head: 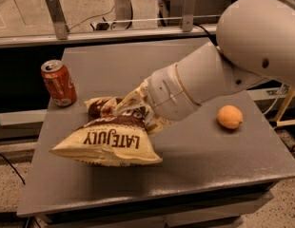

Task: Pick brown chip bag

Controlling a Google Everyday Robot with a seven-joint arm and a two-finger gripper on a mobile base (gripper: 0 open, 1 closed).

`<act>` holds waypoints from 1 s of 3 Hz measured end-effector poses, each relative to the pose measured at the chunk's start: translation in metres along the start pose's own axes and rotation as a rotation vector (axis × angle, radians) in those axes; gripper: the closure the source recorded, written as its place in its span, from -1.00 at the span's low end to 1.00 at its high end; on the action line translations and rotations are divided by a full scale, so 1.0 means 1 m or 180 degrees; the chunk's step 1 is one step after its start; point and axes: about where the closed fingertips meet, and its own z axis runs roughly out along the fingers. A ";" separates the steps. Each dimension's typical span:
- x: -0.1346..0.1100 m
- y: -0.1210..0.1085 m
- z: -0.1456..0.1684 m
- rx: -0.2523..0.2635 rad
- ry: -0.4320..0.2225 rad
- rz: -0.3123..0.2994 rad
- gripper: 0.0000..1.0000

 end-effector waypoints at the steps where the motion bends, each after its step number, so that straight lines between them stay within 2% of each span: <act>1: 0.012 -0.017 -0.037 0.0318 0.0197 0.0147 0.83; 2: 0.021 -0.038 -0.084 0.0574 0.0433 0.0184 1.00; 3: 0.028 -0.070 -0.127 0.0884 0.0538 0.0106 1.00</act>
Offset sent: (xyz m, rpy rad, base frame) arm 0.0615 -0.0988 0.1565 0.1434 -0.2343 -0.3143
